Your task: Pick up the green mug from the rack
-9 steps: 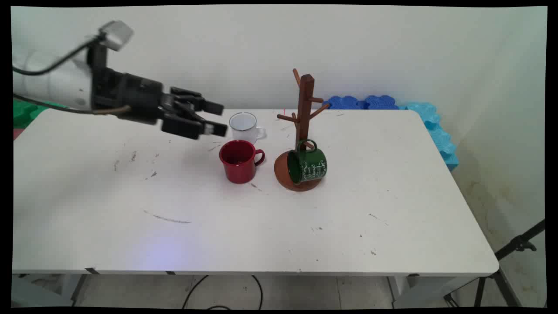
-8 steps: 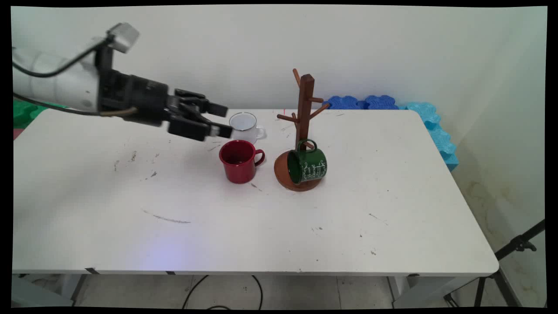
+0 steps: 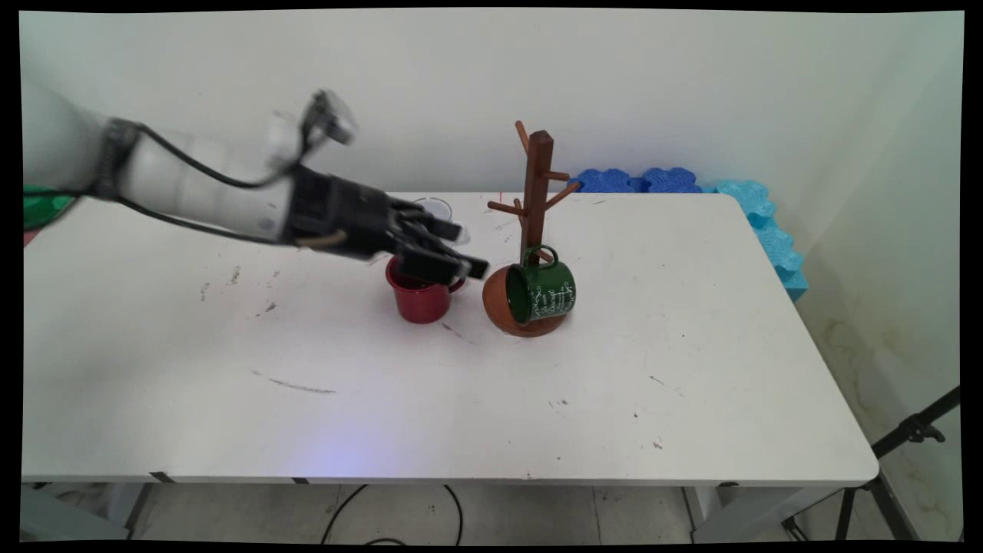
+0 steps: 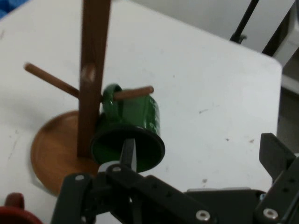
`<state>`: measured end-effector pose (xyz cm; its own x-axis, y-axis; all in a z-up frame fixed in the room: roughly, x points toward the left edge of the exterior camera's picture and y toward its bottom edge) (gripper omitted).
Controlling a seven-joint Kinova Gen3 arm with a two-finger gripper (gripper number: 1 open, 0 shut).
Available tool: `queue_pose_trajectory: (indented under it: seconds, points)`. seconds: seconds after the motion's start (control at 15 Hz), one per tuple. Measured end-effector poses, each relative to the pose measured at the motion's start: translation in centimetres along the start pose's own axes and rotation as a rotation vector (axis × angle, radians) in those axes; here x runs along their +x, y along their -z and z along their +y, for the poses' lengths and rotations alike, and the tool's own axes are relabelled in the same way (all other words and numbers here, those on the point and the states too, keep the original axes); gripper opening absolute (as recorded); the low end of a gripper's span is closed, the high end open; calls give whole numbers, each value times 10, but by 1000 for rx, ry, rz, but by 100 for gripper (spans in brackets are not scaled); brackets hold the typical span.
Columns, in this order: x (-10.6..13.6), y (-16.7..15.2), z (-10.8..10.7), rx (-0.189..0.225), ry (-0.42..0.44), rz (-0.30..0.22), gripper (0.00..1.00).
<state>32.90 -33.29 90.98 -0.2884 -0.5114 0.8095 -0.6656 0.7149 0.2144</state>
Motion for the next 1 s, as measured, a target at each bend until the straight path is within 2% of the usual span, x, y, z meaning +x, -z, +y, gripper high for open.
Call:
queue_pose_trajectory:
  seconds: [0.47, 0.8, 1.0]
  points:
    - [-16, -65, 27, 79, 44, -45, 100]
    - [-32, -92, 31, 110, 74, -41, 100]
    - [-39, -102, 31, 116, 87, -28, 100]
